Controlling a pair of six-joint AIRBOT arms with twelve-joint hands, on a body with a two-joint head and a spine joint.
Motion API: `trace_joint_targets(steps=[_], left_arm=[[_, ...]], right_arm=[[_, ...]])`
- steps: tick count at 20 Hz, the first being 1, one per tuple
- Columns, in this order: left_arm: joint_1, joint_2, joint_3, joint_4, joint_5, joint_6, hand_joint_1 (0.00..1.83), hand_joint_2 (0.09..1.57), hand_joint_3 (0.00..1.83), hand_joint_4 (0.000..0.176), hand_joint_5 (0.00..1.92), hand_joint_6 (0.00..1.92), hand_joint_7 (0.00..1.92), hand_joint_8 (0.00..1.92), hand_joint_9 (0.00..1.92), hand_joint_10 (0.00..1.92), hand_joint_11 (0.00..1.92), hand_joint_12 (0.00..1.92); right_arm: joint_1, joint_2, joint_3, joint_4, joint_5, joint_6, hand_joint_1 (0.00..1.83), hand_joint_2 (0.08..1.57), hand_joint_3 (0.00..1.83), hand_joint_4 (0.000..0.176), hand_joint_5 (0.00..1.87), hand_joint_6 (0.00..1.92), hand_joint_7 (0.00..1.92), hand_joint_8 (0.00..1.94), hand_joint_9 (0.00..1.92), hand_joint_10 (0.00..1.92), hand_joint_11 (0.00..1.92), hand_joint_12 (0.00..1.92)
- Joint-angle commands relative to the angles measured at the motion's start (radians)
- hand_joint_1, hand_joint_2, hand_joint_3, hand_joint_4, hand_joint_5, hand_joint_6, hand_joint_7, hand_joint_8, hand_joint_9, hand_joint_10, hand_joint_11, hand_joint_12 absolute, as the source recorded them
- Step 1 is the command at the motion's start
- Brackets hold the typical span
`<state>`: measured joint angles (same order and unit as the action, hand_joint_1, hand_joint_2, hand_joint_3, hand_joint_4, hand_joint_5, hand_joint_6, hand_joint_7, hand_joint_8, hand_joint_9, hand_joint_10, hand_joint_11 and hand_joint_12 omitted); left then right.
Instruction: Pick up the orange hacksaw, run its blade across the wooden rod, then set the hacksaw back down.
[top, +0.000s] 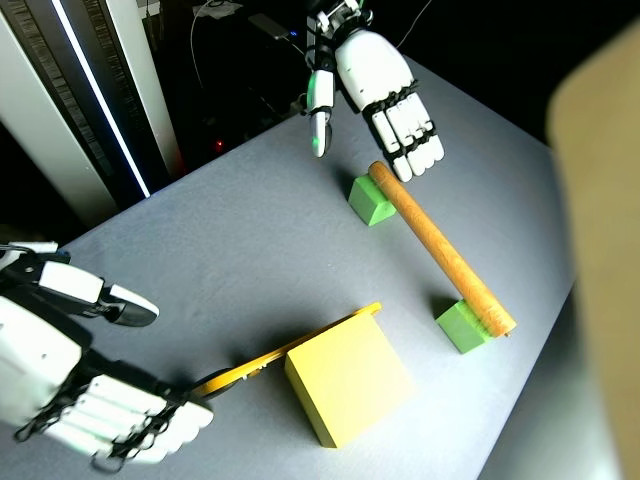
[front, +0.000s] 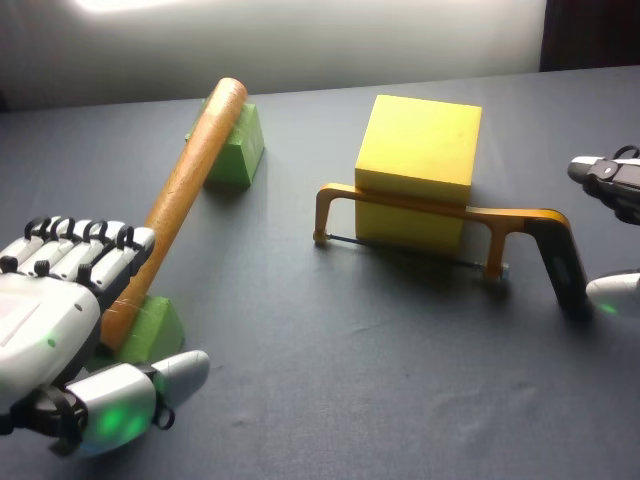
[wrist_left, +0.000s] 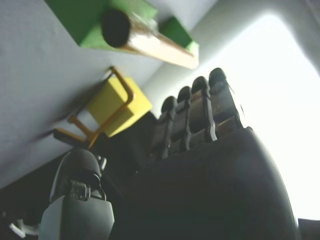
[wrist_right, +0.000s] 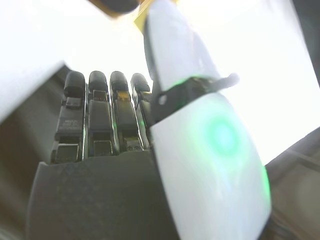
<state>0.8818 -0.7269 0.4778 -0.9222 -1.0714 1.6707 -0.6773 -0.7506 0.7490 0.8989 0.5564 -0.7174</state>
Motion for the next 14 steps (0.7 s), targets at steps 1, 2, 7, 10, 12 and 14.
trace_joint_targets(steps=[1,2,7,10,12,14], left_arm=[[0.003,-0.001,0.007,0.052,-0.106,-0.013,0.0,1.17,0.01,0.0,0.0,0.0,0.0,0.0,0.0,0.0,0.0,0.0],[0.012,-0.003,0.008,0.055,-0.111,-0.021,0.0,1.17,0.01,0.0,0.0,0.0,0.0,0.0,0.0,0.0,0.0,0.0],[0.056,-0.027,0.017,0.069,-0.143,-0.051,0.0,1.17,0.01,0.0,0.0,0.0,0.0,0.0,0.0,0.0,0.0,0.0],[0.068,-0.046,0.017,0.072,-0.148,-0.053,0.0,1.18,0.01,0.0,0.0,0.0,0.0,0.0,0.0,0.0,0.0,0.0],[0.074,-0.052,0.017,0.073,-0.152,-0.055,0.0,1.18,0.01,0.0,0.0,0.0,0.0,0.0,0.0,0.0,0.0,0.0],[0.081,-0.056,0.017,0.073,-0.152,-0.056,0.0,1.18,0.01,0.0,0.0,0.0,0.0,0.0,0.0,0.0,0.0,0.0]], right_arm=[[0.013,-0.004,0.017,-0.025,0.068,0.011,1.39,1.07,0.0,0.0,0.15,0.0,0.13,0.0,0.11,0.0,0.0,0.34],[0.015,-0.016,0.029,-0.025,0.066,0.011,1.37,1.08,0.0,0.0,0.14,0.0,0.09,0.0,0.1,0.0,0.0,0.31],[0.044,-0.101,0.112,-0.006,0.028,0.028,1.36,1.08,0.0,0.0,0.17,0.01,0.14,0.01,0.12,0.0,0.0,0.32],[0.06,-0.146,0.144,0.007,0.027,0.028,1.37,1.09,0.0,0.0,0.19,0.0,0.16,0.0,0.13,0.0,0.0,0.43],[0.06,-0.167,0.16,0.009,0.028,0.029,1.35,1.07,0.0,0.0,0.16,0.0,0.16,0.01,0.14,0.01,0.0,0.46],[0.059,-0.193,0.183,0.028,0.032,0.029,1.36,1.08,0.0,0.0,0.16,0.0,0.14,0.0,0.14,0.0,0.0,0.42]])
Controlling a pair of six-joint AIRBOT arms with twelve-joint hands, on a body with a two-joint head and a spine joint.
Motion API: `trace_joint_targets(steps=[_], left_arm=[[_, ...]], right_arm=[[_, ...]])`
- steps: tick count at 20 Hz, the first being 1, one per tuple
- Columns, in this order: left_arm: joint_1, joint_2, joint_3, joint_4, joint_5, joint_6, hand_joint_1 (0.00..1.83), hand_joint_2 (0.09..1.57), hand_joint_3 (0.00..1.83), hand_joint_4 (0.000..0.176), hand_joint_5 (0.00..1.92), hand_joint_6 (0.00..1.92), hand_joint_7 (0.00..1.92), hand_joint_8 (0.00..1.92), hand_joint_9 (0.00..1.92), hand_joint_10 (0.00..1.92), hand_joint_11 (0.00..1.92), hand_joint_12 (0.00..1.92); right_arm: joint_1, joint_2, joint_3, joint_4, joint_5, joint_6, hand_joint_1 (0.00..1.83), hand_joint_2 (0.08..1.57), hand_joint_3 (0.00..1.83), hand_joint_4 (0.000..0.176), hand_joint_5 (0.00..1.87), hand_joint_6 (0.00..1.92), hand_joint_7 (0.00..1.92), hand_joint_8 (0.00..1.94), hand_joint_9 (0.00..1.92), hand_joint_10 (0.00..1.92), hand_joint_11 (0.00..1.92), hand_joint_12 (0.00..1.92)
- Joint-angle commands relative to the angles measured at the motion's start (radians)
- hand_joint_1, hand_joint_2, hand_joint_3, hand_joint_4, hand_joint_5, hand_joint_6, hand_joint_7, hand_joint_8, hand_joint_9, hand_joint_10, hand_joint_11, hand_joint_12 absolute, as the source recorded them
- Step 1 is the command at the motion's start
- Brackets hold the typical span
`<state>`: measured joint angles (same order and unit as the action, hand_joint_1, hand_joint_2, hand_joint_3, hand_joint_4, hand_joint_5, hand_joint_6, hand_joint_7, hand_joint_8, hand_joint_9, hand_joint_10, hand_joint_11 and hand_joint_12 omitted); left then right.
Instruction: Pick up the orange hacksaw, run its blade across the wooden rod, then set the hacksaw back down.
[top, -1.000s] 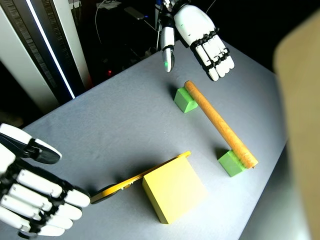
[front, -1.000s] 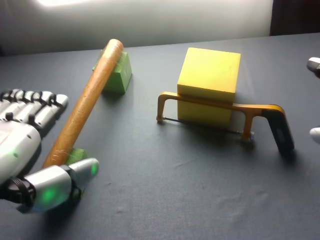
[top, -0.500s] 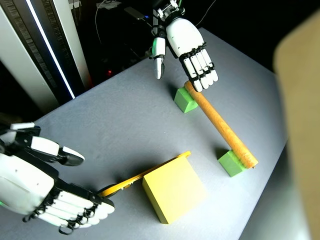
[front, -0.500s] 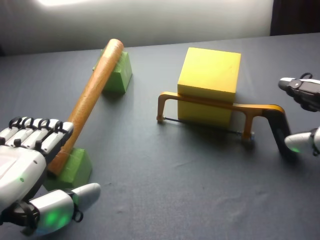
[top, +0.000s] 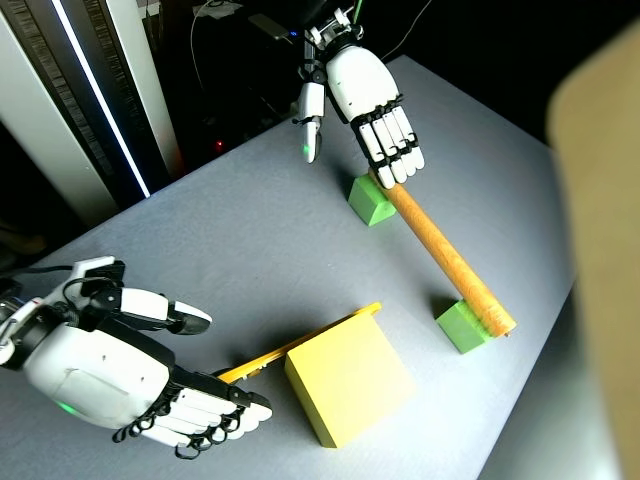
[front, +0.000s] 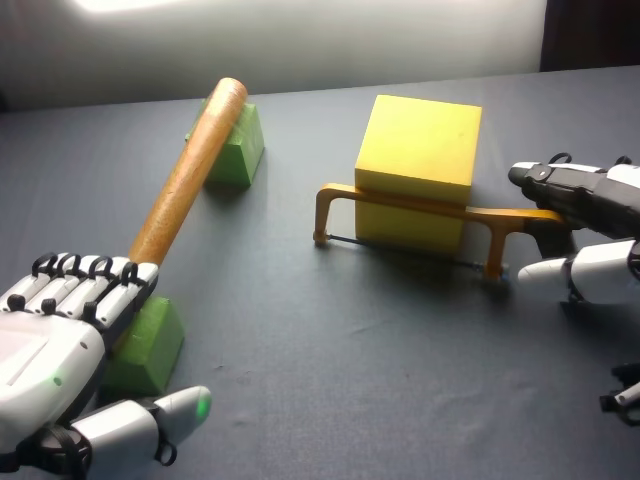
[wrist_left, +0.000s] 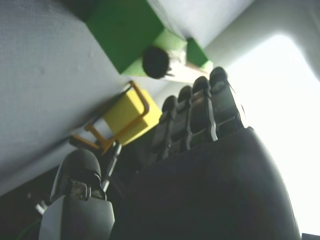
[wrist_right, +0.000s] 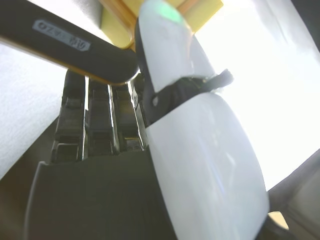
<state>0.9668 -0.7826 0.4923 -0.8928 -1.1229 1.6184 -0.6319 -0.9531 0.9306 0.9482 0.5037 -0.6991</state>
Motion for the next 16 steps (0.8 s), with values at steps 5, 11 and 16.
trace_joint_targets(steps=[5,11,16], left_arm=[[0.016,0.0,-0.001,0.049,-0.101,-0.014,0.0,1.17,0.01,0.0,0.0,0.0,0.0,0.0,0.0,0.0,0.0,0.0],[0.033,-0.004,-0.002,0.049,-0.101,-0.014,0.0,1.17,0.01,0.0,0.0,0.0,0.01,0.01,0.0,0.0,0.0,0.0],[0.043,-0.019,0.002,0.049,-0.101,-0.015,0.0,1.18,0.01,0.0,0.0,0.0,0.0,0.0,0.0,0.0,0.0,0.0]], right_arm=[[0.014,-0.037,0.045,-0.015,0.083,0.007,1.34,1.1,0.01,0.0,0.2,0.01,0.19,0.01,0.2,0.01,0.0,0.51],[0.025,-0.083,0.09,0.005,0.083,0.006,1.2,1.09,0.0,0.0,0.23,0.01,0.24,0.0,0.26,0.01,0.0,0.7],[0.028,-0.11,0.113,0.009,0.085,0.005,1.17,1.12,0.0,0.0,0.31,0.02,0.32,0.01,0.32,0.02,0.0,0.72]])
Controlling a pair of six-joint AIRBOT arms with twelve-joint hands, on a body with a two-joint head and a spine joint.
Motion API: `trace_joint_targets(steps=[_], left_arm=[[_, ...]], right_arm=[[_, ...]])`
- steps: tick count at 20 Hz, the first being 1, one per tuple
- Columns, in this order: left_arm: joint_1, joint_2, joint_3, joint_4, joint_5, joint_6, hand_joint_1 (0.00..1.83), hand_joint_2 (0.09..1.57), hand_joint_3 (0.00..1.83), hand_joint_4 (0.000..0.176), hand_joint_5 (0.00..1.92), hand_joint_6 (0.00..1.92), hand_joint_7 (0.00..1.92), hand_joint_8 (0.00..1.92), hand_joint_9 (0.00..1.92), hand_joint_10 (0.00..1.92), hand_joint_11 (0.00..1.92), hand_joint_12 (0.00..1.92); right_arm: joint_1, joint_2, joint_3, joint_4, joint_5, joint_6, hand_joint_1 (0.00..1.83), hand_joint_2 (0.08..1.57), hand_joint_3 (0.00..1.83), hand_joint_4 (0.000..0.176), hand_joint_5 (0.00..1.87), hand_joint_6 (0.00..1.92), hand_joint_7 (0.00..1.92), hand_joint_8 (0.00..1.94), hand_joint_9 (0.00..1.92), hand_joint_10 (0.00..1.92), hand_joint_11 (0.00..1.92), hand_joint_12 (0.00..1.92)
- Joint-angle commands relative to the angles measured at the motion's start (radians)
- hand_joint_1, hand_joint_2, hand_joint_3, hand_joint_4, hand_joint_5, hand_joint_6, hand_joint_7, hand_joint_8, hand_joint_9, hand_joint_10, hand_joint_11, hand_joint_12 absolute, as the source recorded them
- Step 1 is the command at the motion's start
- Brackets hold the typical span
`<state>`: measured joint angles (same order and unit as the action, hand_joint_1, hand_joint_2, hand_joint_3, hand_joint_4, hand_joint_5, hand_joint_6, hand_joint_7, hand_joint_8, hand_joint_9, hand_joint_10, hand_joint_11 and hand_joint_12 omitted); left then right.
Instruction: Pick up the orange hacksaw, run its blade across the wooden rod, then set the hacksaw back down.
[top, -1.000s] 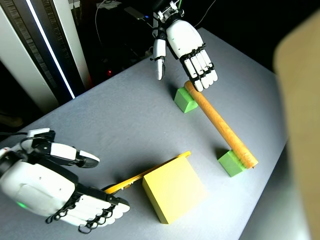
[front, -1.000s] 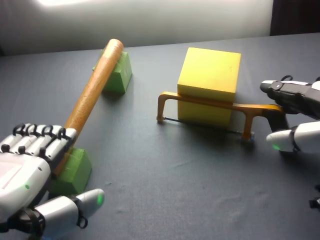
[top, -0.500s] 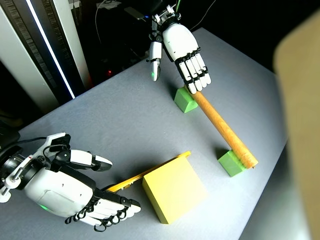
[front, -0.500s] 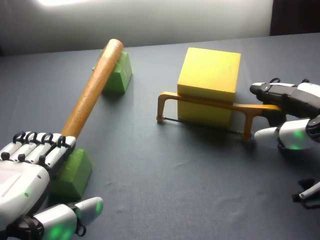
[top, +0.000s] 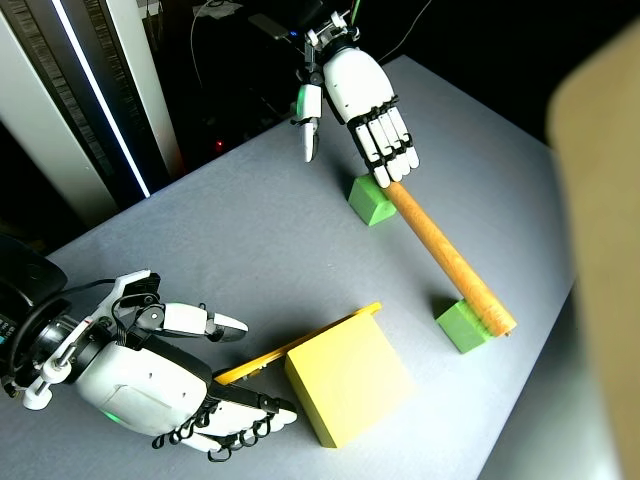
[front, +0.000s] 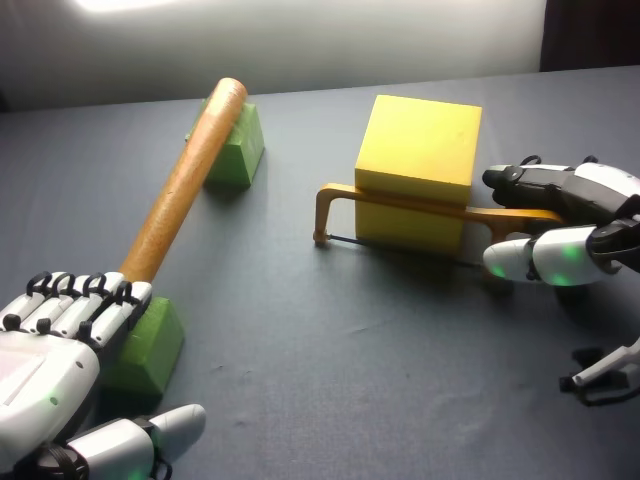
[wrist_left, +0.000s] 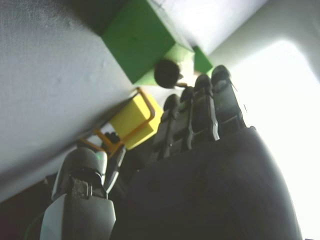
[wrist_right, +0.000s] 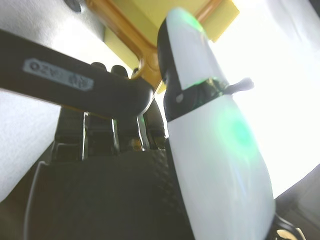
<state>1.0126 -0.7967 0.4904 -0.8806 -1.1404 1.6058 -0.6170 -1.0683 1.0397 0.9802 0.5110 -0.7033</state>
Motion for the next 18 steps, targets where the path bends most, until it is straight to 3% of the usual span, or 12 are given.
trace_joint_targets(steps=[1,2,3,5,6,7,8,9,11,18], left_arm=[[-0.002,-0.008,0.006,0.037,-0.083,-0.004,0.0,1.17,0.0,0.0,0.0,0.0,0.0,0.0,0.0,0.0,0.0,0.0],[-0.002,-0.011,0.006,0.037,-0.083,-0.004,0.0,1.18,0.01,0.0,0.0,0.0,0.0,0.0,0.0,0.0,0.0,0.0],[-0.002,-0.013,0.006,0.037,-0.083,-0.004,0.0,1.17,0.0,0.0,0.0,0.0,0.0,0.0,0.0,0.0,0.0,0.0],[-0.002,-0.015,0.007,0.037,-0.083,-0.004,0.0,1.17,0.0,0.0,0.0,0.0,0.0,0.0,0.0,0.0,0.0,0.0],[-0.002,-0.016,0.008,0.037,-0.081,-0.004,0.0,1.18,0.0,0.0,0.0,0.0,0.0,0.0,0.0,0.0,0.0,0.0],[-0.002,-0.018,0.009,0.037,-0.078,-0.004,0.0,1.18,0.0,0.0,0.0,0.0,0.0,0.0,0.0,0.0,0.0,0.0],[-0.002,-0.019,0.01,0.037,-0.077,-0.004,0.0,1.17,0.0,0.0,0.0,0.0,0.0,0.0,0.0,0.0,0.0,0.0],[-0.002,-0.021,0.011,0.037,-0.077,-0.004,0.0,1.18,0.0,0.0,0.0,0.0,0.01,0.0,0.0,0.0,0.0,0.0],[-0.002,-0.026,0.012,0.037,-0.077,-0.004,0.0,1.17,0.0,0.0,0.0,0.0,0.0,0.0,0.0,0.0,0.0,0.0],[-0.002,-0.031,0.014,0.037,-0.077,-0.004,0.0,1.18,0.0,0.0,0.0,0.0,0.0,0.0,0.0,0.0,0.0,0.0]], right_arm=[[0.013,0.002,0.006,-0.017,0.078,0.009,1.13,1.14,0.0,0.0,0.36,0.01,0.41,0.01,0.41,0.03,0.0,0.96],[0.014,-0.001,0.009,-0.014,0.081,0.009,1.1,1.16,0.0,0.0,0.4,0.01,0.46,0.01,0.46,0.03,0.0,1.11],[0.014,-0.004,0.01,-0.013,0.085,0.009,1.05,1.17,0.0,0.0,0.6,0.03,0.68,0.03,0.64,0.05,0.15,1.18],[0.014,-0.009,0.014,-0.013,0.089,0.009,1.03,1.18,0.0,0.0,0.66,0.03,0.75,0.02,0.71,0.06,0.2,1.18],[0.014,-0.011,0.015,-0.013,0.089,0.009,1.08,1.19,0.01,0.0,0.79,1.0,1.0,0.04,0.96,0.09,0.46,1.1],[0.014,-0.011,0.015,-0.013,0.091,0.009,1.08,1.19,0.01,0.0,0.79,1.0,1.0,0.04,0.96,0.09,0.46,1.1],[0.014,-0.011,0.015,-0.013,0.092,0.008,1.15,1.19,0.03,0.0,0.77,1.28,0.93,0.86,1.04,0.1,0.53,1.12],[0.014,-0.011,0.015,-0.013,0.094,0.008,1.18,1.18,0.0,0.0,0.78,1.3,0.95,0.99,1.13,0.12,0.62,1.13],[0.012,-0.011,0.014,-0.013,0.095,0.007,1.2,1.17,0.0,0.0,0.79,1.27,0.98,1.0,1.21,0.14,0.72,1.12],[0.007,-0.004,0.007,-0.014,0.117,-0.01,1.19,1.18,0.0,0.0,0.77,1.3,0.95,1.06,1.19,0.13,0.69,1.18]])
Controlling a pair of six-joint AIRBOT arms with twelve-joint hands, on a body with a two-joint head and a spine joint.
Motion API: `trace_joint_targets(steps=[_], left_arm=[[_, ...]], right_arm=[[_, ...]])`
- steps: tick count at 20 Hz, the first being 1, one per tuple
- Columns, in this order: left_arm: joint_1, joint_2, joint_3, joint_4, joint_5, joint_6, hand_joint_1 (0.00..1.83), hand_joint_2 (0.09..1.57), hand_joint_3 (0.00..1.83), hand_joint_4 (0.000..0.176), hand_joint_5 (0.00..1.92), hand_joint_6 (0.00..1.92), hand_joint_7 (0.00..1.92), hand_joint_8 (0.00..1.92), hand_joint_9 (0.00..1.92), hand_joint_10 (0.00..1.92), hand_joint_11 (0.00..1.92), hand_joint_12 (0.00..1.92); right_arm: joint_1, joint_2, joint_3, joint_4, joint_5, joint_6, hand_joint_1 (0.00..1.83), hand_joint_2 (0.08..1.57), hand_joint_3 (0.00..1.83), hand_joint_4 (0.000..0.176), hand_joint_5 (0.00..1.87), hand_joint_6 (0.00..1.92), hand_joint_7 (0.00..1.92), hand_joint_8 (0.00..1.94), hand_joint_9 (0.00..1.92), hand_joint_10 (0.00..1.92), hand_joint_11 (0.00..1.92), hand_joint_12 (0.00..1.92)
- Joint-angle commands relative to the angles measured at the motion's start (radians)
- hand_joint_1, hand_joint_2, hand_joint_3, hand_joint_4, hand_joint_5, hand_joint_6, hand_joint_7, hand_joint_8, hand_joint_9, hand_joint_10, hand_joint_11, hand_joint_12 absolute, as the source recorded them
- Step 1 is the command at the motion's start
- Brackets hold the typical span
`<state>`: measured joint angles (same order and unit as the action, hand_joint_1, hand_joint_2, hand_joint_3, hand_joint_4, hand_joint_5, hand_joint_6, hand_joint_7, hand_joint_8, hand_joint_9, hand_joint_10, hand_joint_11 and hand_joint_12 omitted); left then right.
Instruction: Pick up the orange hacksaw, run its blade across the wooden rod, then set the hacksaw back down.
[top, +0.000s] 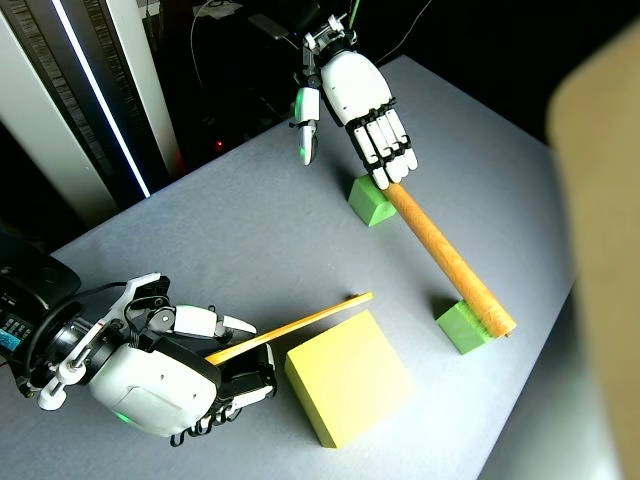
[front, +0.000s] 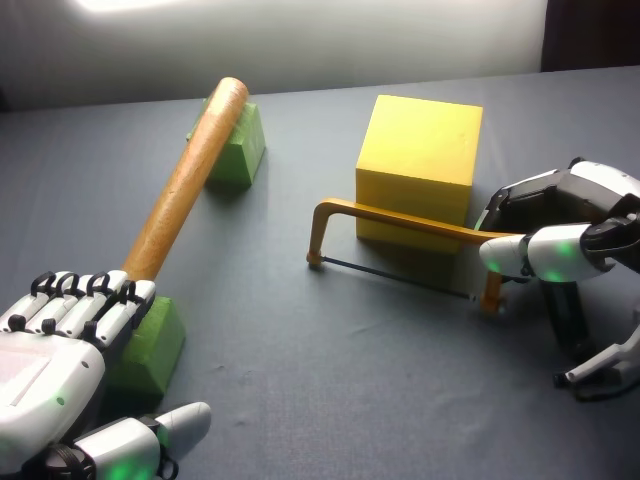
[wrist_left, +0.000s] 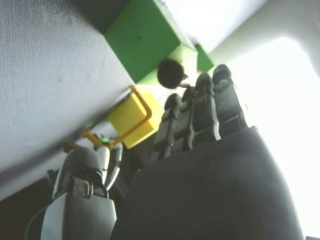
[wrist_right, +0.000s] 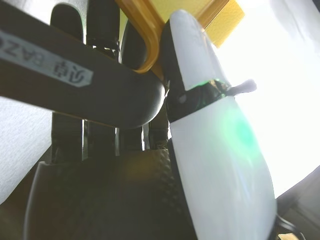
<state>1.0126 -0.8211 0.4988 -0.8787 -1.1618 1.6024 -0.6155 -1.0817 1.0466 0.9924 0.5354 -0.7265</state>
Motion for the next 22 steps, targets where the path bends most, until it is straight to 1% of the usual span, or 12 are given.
trace_joint_targets(steps=[1,2,3,5,6,8,11,12,13,16,19,22], left_arm=[[-0.003,-0.007,0.006,0.035,-0.055,-0.001,0.0,1.17,0.0,0.0,0.0,0.0,0.0,0.0,0.0,0.0,0.0,0.0],[-0.003,-0.007,0.006,0.035,-0.055,-0.001,0.0,1.17,0.0,0.0,0.0,0.0,0.0,0.0,0.0,0.0,0.0,0.0],[-0.003,-0.007,0.006,0.035,-0.055,-0.001,0.0,1.18,0.0,0.0,0.0,0.0,0.01,0.0,0.0,0.0,0.0,0.0],[-0.004,-0.007,0.007,0.035,-0.055,-0.001,0.0,1.18,0.0,0.0,0.0,0.0,0.01,0.0,0.0,0.0,0.0,0.0],[-0.004,-0.007,0.007,0.035,-0.055,-0.001,0.0,1.18,0.0,0.0,0.0,0.0,0.01,0.0,0.0,0.0,0.0,0.0],[-0.004,-0.007,0.008,0.035,-0.055,-0.001,0.0,1.18,0.0,0.0,0.0,0.0,0.01,0.0,0.0,0.0,0.0,0.0],[-0.005,-0.007,0.008,0.035,-0.056,-0.001,0.0,1.18,0.0,0.0,0.0,0.0,0.01,0.0,0.0,0.0,0.0,0.0],[-0.005,-0.007,0.009,0.035,-0.056,-0.001,0.0,1.18,0.0,0.0,0.0,0.0,0.0,0.0,0.0,0.0,0.0,0.0],[-0.006,-0.007,0.009,0.035,-0.056,-0.001,0.0,1.18,0.0,0.0,0.0,0.0,0.01,0.0,0.0,0.0,0.0,0.0],[-0.006,-0.007,0.009,0.035,-0.056,-0.001,0.0,1.18,0.0,0.0,0.0,0.0,0.01,0.0,0.0,0.0,0.0,0.0],[-0.006,-0.006,0.009,0.035,-0.056,-0.001,0.0,1.18,0.0,0.0,0.0,0.0,0.01,0.0,0.0,0.0,0.0,0.0],[-0.006,-0.006,0.009,0.035,-0.056,-0.001,0.0,1.18,0.0,0.0,0.0,0.0,0.0,0.0,0.0,0.0,0.0,0.0]], right_arm=[[0.004,0.017,-0.008,-0.039,0.105,0.009,1.19,1.18,0.0,0.0,0.78,1.28,0.96,1.05,1.19,0.14,0.69,1.18],[0.0,0.025,-0.019,-0.061,0.127,0.007,1.19,1.18,0.0,0.0,0.78,1.28,0.96,1.05,1.19,0.14,0.69,1.18],[0.002,0.049,-0.058,-0.1,0.195,-0.022,1.19,1.18,0.0,0.0,0.78,1.29,0.96,1.03,1.19,0.14,0.69,1.18],[0.015,0.064,-0.086,-0.106,0.24,-0.055,1.19,1.18,0.0,0.0,0.78,1.29,0.96,1.03,1.19,0.14,0.69,1.18],[0.03,0.075,-0.108,-0.106,0.283,-0.091,1.19,1.18,0.0,0.0,0.78,1.29,0.96,1.03,1.2,0.14,0.69,1.18],[0.061,0.087,-0.142,-0.106,0.351,-0.165,1.2,1.17,0.0,0.0,0.79,1.27,0.98,1.0,1.21,0.13,0.71,1.11],[0.118,0.093,-0.187,-0.101,0.436,-0.305,1.19,1.18,0.0,0.0,0.78,1.29,0.96,1.04,1.21,0.12,0.71,1.12],[0.136,0.093,-0.197,-0.085,0.447,-0.353,1.19,1.18,0.0,0.0,0.78,1.29,0.95,1.05,1.2,0.12,0.7,1.12],[0.175,0.093,-0.214,-0.047,0.444,-0.428,1.19,1.18,0.0,0.0,0.78,1.29,0.96,1.04,1.2,0.12,0.7,1.14],[0.276,0.084,-0.239,0.049,0.406,-0.57,1.19,1.18,0.0,0.0,0.76,1.31,0.96,1.04,1.19,0.12,0.69,1.15],[0.367,0.045,-0.246,0.146,0.372,-0.658,1.2,1.17,0.0,0.0,0.78,1.29,0.99,1.01,1.22,0.13,0.71,1.16],[0.413,-0.011,-0.245,0.164,0.361,-0.711,1.2,1.17,0.0,0.0,0.79,1.28,0.98,1.01,1.22,0.13,0.7,1.15]])
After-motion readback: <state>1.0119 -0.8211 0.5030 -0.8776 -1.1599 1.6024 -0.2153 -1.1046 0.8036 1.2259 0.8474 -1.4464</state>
